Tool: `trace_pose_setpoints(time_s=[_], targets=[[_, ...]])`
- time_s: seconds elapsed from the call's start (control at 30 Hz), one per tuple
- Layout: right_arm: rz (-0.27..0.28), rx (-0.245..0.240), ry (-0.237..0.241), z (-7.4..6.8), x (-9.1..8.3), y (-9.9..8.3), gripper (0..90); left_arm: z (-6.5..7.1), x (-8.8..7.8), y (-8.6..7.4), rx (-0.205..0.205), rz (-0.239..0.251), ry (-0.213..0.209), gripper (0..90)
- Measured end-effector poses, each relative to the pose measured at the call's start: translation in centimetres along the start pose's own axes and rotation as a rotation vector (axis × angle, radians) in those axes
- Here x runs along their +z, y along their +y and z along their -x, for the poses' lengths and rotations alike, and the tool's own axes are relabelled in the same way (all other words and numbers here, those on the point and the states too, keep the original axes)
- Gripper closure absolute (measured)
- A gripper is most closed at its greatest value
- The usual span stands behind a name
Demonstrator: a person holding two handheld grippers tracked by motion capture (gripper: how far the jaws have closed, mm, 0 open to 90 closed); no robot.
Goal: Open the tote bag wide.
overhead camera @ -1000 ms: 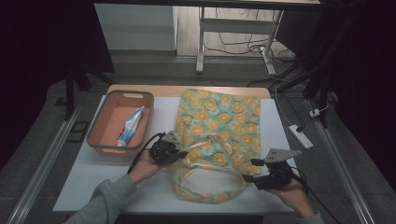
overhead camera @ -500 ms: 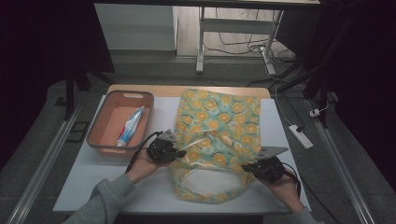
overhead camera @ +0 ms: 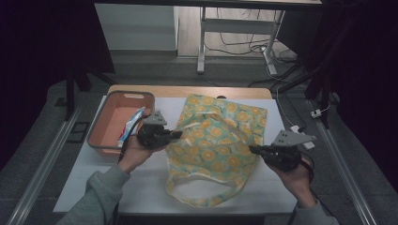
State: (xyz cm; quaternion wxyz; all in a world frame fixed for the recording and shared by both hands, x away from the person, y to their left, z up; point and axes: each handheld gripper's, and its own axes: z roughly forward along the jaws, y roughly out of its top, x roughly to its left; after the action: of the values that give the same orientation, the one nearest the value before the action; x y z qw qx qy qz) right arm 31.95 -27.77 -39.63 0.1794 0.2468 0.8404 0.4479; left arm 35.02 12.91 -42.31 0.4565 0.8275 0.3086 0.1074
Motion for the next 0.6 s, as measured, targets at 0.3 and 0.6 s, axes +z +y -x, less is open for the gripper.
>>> trace_pose_setpoints(time_s=[0.3, 0.6], targets=[[-0.107, 0.152, -0.034, 5.9, 5.0, -2.2, 89.6, -2.4, 3.1, 0.5, -0.035, -0.042, 0.058, 88.1], [-0.250, 0.197, -0.048, 6.2, 6.8, -5.5, 89.6, -2.5, 6.2, 0.2, -0.026, -0.120, 0.066, 88.0]])
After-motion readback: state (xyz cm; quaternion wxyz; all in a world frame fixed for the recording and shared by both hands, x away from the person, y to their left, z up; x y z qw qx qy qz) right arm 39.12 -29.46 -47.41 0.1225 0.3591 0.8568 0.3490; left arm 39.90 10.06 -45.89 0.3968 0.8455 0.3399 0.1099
